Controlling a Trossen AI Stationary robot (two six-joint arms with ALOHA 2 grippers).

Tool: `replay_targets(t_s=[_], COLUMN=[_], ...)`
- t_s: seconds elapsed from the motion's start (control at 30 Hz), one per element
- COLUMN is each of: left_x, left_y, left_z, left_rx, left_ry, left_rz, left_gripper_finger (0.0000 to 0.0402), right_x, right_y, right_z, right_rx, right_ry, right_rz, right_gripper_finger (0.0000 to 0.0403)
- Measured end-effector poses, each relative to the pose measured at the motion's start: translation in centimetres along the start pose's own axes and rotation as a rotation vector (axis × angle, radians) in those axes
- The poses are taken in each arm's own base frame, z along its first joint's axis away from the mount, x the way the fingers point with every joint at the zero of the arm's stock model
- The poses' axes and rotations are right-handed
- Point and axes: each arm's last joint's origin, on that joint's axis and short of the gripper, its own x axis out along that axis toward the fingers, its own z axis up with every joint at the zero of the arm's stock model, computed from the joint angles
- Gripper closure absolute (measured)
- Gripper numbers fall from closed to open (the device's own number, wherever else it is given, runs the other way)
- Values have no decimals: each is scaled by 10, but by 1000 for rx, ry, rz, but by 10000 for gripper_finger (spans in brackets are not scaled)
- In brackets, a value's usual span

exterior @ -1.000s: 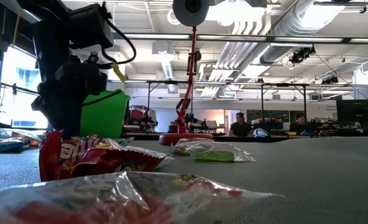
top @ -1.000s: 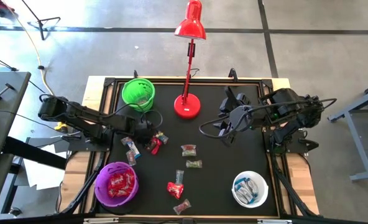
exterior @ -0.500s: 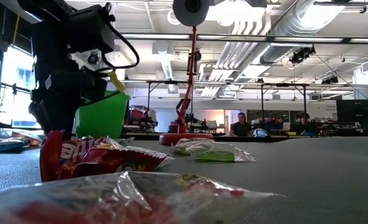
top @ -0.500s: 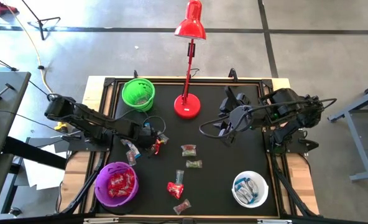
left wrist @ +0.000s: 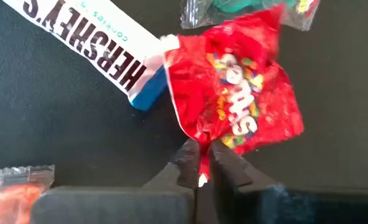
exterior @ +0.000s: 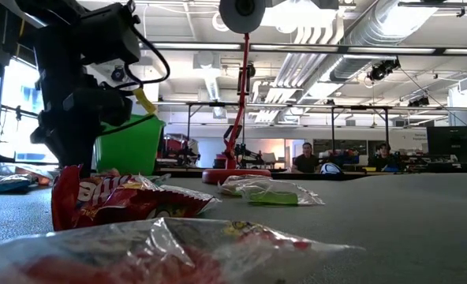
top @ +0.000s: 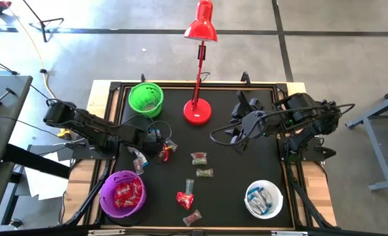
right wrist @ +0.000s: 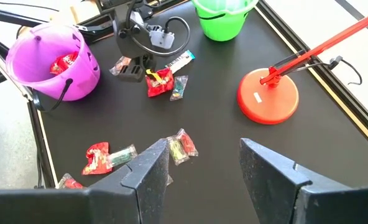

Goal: Sort candy
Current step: Put the red candy into the purple bucket

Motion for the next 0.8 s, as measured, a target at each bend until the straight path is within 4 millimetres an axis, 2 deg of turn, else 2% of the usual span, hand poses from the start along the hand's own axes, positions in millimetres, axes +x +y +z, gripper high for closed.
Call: replay_targets(t_s=[0.23, 0.4, 0.6, 0.8], left_x=[-7, -23, -60, -120], left_y=[0, -6, -21, -44], left_z=[0, 4, 11, 1], left_rx=[-38, -48, -37, 29], left_ry=[-16, -53, -134, -189], left_rz=[-26, -92, -240, -479], left_gripper_finger=[400, 401, 401, 401], right_x=[0, 0, 0, 0], right_y=[0, 0, 0, 0], right_z=[0, 0, 0, 0], right_rx=[0, 0, -6, -22], right_ry=[0, 1, 1, 3], right_rz=[0, 0, -1, -2], right_gripper_finger=[211, 211, 211, 211])
